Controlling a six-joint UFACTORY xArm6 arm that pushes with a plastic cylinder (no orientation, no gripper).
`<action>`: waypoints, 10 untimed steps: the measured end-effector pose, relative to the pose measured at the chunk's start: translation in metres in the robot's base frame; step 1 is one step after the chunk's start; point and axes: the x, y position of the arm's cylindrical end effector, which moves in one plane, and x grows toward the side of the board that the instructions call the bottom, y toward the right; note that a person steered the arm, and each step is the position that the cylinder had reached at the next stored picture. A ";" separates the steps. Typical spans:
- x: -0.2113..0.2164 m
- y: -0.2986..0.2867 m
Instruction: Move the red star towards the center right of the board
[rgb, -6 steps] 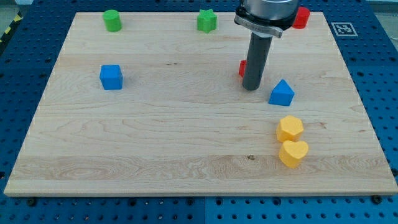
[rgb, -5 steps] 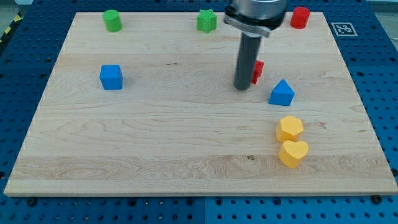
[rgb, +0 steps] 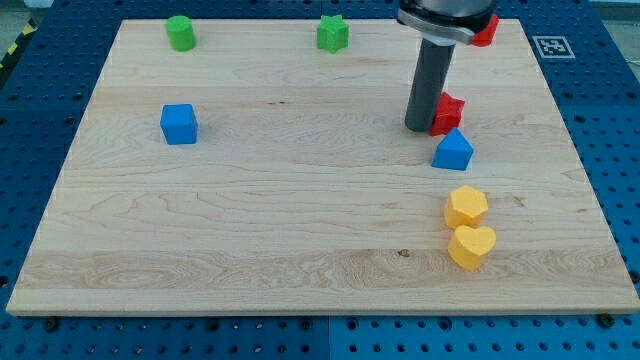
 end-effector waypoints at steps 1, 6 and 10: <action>0.000 0.006; -0.007 0.028; 0.032 0.052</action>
